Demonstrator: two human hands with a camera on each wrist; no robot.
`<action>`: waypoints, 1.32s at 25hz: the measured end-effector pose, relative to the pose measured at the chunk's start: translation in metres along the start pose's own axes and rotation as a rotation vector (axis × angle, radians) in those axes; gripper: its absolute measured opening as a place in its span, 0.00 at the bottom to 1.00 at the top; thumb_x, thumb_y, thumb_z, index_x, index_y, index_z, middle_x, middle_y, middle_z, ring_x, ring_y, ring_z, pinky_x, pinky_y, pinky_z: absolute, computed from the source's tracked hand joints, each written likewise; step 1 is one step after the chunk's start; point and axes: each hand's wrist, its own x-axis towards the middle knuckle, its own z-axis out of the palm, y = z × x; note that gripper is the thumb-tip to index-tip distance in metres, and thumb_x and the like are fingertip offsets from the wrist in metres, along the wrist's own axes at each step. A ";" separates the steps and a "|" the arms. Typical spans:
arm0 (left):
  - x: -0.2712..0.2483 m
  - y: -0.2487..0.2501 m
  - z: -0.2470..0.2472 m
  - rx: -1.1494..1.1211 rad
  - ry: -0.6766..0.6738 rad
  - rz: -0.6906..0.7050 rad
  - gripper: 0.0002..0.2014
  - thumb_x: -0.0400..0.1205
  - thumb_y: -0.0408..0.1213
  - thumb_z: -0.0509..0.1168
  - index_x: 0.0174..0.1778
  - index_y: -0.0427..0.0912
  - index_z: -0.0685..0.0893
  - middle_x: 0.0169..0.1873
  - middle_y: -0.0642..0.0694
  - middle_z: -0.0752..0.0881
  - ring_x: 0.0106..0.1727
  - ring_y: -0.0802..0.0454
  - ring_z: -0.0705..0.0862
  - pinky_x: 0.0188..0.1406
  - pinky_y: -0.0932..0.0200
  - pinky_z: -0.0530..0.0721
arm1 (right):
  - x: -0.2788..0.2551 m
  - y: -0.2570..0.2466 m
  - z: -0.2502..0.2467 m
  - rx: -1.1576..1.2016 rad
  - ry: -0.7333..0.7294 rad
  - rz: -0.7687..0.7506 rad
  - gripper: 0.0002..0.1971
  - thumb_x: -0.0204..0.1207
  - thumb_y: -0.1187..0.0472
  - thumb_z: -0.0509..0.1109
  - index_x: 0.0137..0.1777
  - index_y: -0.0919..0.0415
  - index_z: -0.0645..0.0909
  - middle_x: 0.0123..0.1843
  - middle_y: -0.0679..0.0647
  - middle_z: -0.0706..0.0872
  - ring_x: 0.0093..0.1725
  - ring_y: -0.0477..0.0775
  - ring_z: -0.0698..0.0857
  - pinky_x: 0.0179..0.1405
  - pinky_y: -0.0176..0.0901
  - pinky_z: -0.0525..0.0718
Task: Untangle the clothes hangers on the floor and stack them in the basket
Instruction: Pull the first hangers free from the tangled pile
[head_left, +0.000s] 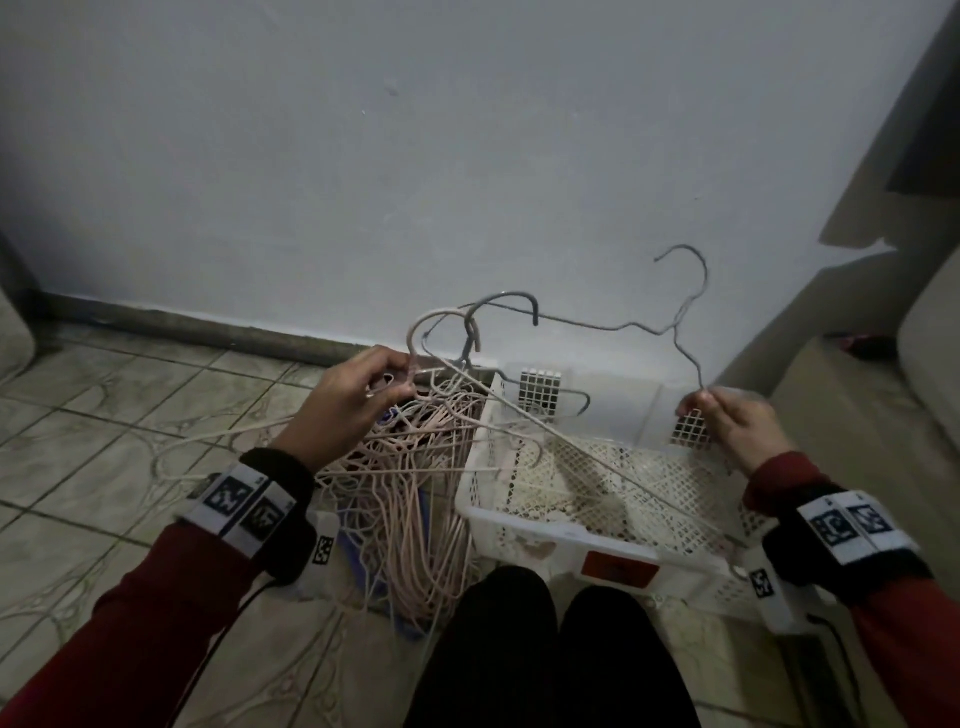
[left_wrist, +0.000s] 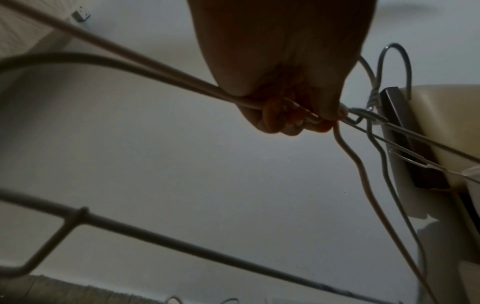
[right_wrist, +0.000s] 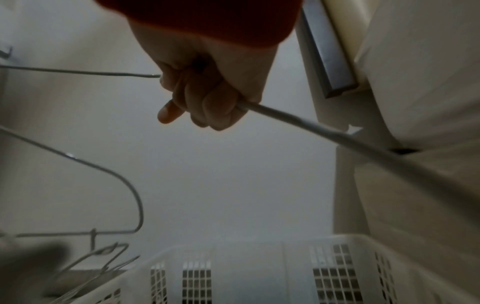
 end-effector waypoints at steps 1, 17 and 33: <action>0.000 0.002 0.000 0.004 -0.019 0.005 0.14 0.73 0.49 0.62 0.48 0.45 0.80 0.36 0.69 0.80 0.42 0.82 0.76 0.43 0.86 0.71 | 0.003 -0.005 -0.006 -0.034 -0.013 -0.024 0.20 0.69 0.36 0.53 0.30 0.44 0.80 0.37 0.81 0.82 0.27 0.54 0.75 0.25 0.26 0.72; 0.022 0.018 0.005 0.066 -0.033 -0.183 0.08 0.74 0.32 0.71 0.48 0.42 0.85 0.35 0.51 0.85 0.37 0.63 0.81 0.38 0.73 0.74 | 0.011 -0.055 -0.067 -0.066 0.121 -0.275 0.15 0.76 0.46 0.54 0.33 0.38 0.78 0.24 0.63 0.71 0.21 0.40 0.72 0.23 0.24 0.67; 0.022 0.044 0.022 0.220 0.080 0.025 0.04 0.83 0.39 0.57 0.50 0.45 0.73 0.29 0.50 0.85 0.29 0.50 0.84 0.32 0.64 0.79 | -0.001 -0.057 -0.067 -0.057 0.132 -0.191 0.18 0.82 0.55 0.56 0.31 0.45 0.80 0.21 0.58 0.69 0.20 0.40 0.74 0.21 0.23 0.68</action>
